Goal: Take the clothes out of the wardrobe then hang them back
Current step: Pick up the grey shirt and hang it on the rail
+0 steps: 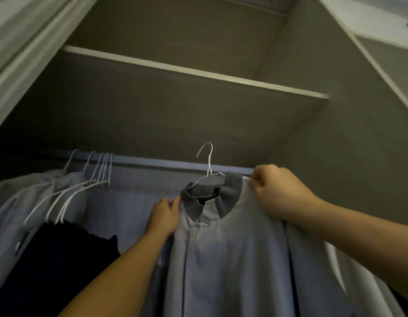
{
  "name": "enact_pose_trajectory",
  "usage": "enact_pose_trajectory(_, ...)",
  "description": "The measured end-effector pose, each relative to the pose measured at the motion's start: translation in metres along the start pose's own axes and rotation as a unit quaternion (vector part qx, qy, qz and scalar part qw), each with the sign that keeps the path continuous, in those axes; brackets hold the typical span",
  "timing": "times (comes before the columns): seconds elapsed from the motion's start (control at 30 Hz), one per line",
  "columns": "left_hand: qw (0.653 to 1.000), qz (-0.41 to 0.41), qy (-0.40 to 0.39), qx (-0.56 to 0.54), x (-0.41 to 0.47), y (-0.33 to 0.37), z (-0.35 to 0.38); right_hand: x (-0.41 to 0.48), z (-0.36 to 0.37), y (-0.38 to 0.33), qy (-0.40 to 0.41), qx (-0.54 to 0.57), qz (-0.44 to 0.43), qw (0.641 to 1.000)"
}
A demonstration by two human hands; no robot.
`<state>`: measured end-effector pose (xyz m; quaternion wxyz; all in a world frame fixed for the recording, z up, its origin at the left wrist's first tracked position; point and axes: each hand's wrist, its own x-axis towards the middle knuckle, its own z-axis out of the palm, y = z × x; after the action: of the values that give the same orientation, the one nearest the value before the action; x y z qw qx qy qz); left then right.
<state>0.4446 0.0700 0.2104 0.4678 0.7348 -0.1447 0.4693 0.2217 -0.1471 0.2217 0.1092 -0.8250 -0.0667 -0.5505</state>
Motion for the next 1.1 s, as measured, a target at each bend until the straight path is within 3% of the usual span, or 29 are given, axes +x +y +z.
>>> enact_pose_trajectory(0.13,0.99,-0.014,-0.042,-0.132,0.023,0.0,0.004,0.018,0.029,-0.026,0.014,-0.017,0.003,1.0)
enact_pose_trajectory(0.27,0.966,0.028,-0.092,-0.242,0.03,0.003,0.005,0.035,0.063,-0.042,0.007,-0.025,0.008,1.0)
enact_pose_trajectory(0.7,0.963,0.085,-0.168,-0.191,0.03,-0.024,0.017,0.032,0.105,-0.047,-0.014,-0.028,0.03,0.999)
enact_pose_trajectory(0.83,0.963,0.083,-0.172,-0.191,0.026,-0.025,0.022,0.024,0.103,-0.043,0.014,-0.182,-0.05,0.982)
enact_pose_trajectory(0.93,0.963,0.074,-0.175,-0.193,0.022,-0.02,0.025,0.015,0.107,-0.038,0.026,-0.332,-0.168,0.928)
enact_pose_trajectory(1.1,0.964,0.066,-0.171,-0.194,0.019,-0.012,0.032,0.002,0.11,-0.036,-0.044,-0.366,-0.162,0.916)
